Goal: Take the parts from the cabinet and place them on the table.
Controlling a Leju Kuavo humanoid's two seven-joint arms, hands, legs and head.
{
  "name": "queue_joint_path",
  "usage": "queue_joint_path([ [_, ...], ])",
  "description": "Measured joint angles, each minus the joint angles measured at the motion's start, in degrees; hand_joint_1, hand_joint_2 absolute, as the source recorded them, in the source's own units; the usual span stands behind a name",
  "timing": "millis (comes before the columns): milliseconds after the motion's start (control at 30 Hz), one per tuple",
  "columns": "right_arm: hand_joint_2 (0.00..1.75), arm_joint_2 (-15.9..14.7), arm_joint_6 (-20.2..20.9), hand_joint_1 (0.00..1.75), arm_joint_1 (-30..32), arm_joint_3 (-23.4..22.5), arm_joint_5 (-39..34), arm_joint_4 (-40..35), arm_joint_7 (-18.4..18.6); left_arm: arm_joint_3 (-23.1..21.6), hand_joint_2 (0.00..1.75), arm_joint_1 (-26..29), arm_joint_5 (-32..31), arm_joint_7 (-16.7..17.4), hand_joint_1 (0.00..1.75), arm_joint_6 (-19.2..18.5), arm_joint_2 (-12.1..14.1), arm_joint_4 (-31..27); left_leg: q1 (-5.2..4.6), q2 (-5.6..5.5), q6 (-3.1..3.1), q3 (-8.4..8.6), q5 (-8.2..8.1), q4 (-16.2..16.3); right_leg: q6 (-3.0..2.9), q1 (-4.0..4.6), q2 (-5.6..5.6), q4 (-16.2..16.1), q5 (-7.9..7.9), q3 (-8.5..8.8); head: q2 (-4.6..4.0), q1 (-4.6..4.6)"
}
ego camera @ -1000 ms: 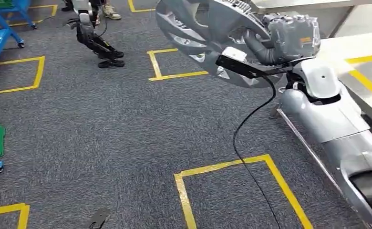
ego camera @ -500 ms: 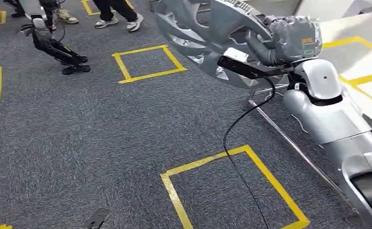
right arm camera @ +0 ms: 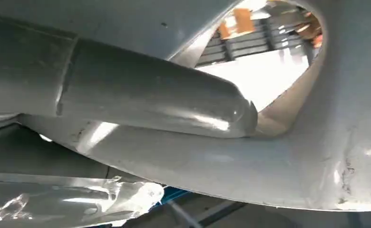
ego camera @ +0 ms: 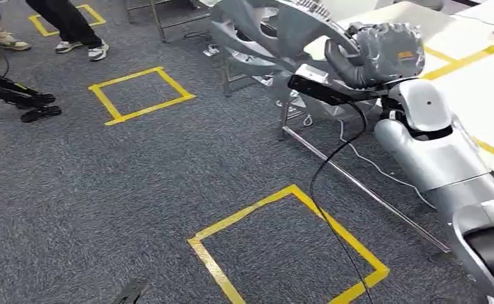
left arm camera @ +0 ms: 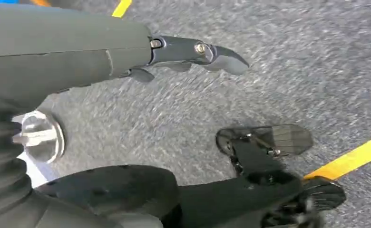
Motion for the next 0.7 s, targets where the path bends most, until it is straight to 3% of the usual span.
queue_joint_path([
  [100,0.0,-0.2,0.0,1.75,0.4,-0.1,0.0,0.0,0.2,0.0,1.75,-0.1,0.0,0.0,0.0,0.0,0.2,0.0,-0.67,1.75,0.85,-0.02,0.18,0.6,1.3,-0.61,1.92,-1.1,0.83,-0.4,0.0,-0.15],
  [133,0.0,-0.3,0.0,1.75,0.5,-0.1,0.0,0.0,0.2,0.0,1.75,-0.2,-0.1,0.0,0.0,0.0,0.2,0.0,-0.33,2.69,1.43,0.07,0.53,0.1,1.45,-0.64,1.57,-0.9,0.73,-0.84,0.0,-0.24],
  [167,0.0,-0.3,0.0,1.75,0.4,-0.1,0.0,0.0,0.2,0.0,1.75,-0.2,-0.1,0.0,0.0,0.0,0.2,0.0,-0.51,3.4,1.87,0.14,0.58,0.0,1.46,-0.01,-2.39,0.7,-0.63,-1.67,0.0,0.21],
  [200,0.0,-0.2,0.0,1.75,0.4,-0.1,0.0,0.0,0.2,0.0,1.75,-0.3,-0.1,0.0,0.0,0.0,0.2,0.0,-0.7,3.97,2.15,0.16,0.55,0.0,1.55,0.04,-4.65,4.1,-2.62,-3.13,0.0,0.46],
  [267,0.0,-0.2,0.0,1.75,0.5,0.0,0.0,0.0,0.2,0.0,1.75,-0.1,-0.1,0.0,0.0,0.0,0.2,0.0,-0.92,5.53,2.44,0.22,0.37,0.0,1.84,-0.08,-6.27,13.7,-6.91,-7.3,0.0,0.41],
  [300,0.0,-0.2,0.0,1.75,0.6,0.0,0.0,0.0,0.2,0.0,1.75,-0.1,-0.1,0.0,0.0,0.0,0.2,0.0,-0.93,6.29,2.47,0.25,0.34,0.0,1.96,-0.1,-6.54,17.1,-7.98,-8.81,0.0,0.48],
  [333,0.0,-0.2,0.0,1.75,0.7,0.0,0.0,0.0,0.2,0.0,1.75,-0.1,-0.1,0.0,0.0,0.0,0.2,0.0,-0.93,6.99,2.47,0.33,0.29,0.0,2.04,-0.12,-6.65,17.4,-7.57,-8.88,0.0,0.46],
  [367,0.0,-0.2,0.0,1.75,0.8,0.0,0.1,0.0,0.3,0.0,1.75,-0.1,-0.1,0.0,0.0,0.0,0.2,0.0,-0.93,7.7,2.4,0.42,0.2,0.0,2.06,-0.13,-6.79,15.0,-6.0,-7.36,0.0,0.48],
  [400,0.0,-0.2,0.0,1.75,0.7,0.0,0.1,0.0,0.3,0.0,1.75,-0.1,-0.1,0.0,0.0,0.0,0.2,0.0,-0.92,8.36,2.27,0.61,0.02,0.1,2.05,-0.12,-7.18,10.2,-3.75,-4.7,0.0,0.48],
  [433,0.0,-0.2,0.0,1.75,0.6,-0.1,0.1,0.0,0.3,0.0,1.75,-0.1,-0.1,0.0,0.0,0.0,0.2,0.0,-0.92,9.0,2.07,0.85,-0.2,0.1,1.99,-0.06,-8.31,4.8,-1.6,-1.63,0.0,0.5],
  [467,0.0,-0.2,0.0,1.75,0.5,-0.1,0.1,0.0,0.3,0.0,1.75,-0.1,-0.1,0.0,0.0,0.0,0.2,0.0,-1.09,9.54,1.72,1.09,-0.46,0.1,2.0,0.1,-10.64,0.6,-0.89,0.5,0.0,0.5],
  [500,0.0,-0.1,0.0,1.75,0.2,0.0,0.2,0.0,0.3,0.0,1.75,-0.1,-0.1,0.0,0.0,0.0,0.2,0.0,-1.62,9.99,1.35,1.0,-0.67,0.4,1.49,0.79,-10.96,-0.2,-1.23,1.28,0.0,0.57],
  [567,0.0,0.0,0.0,1.75,0.3,0.0,0.2,0.0,0.3,0.0,1.75,-0.2,-0.1,0.0,0.0,0.0,0.2,0.0,-1.63,11.04,1.08,1.19,-0.57,0.3,0.74,0.8,-9.46,0.1,-1.16,0.83,0.0,0.26],
  [633,0.0,-0.2,0.0,1.75,0.3,-0.1,0.2,0.0,0.4,0.0,1.75,-0.2,-0.1,0.0,0.0,-0.1,0.2,0.0,-1.48,11.83,0.3,1.31,-0.89,0.2,-0.23,0.63,-8.2,-0.3,-0.85,0.67,0.0,0.3],
  [667,0.0,-0.2,0.0,1.75,0.3,-0.1,0.3,0.0,0.4,0.0,1.75,-0.3,-0.1,0.0,0.0,-0.1,0.2,0.0,-1.17,9.46,0.0,0.92,-1.55,0.9,-0.57,0.37,-7.58,-0.5,-0.7,0.82,0.0,0.22],
  [700,0.0,-0.2,0.0,1.75,0.2,0.0,0.3,0.0,0.4,0.0,1.75,-0.3,-0.1,0.0,0.0,-0.1,0.2,0.0,-1.04,7.58,-0.12,-0.45,-3.21,3.6,-0.92,0.18,-7.13,-0.6,-0.59,0.8,0.0,0.15],
])
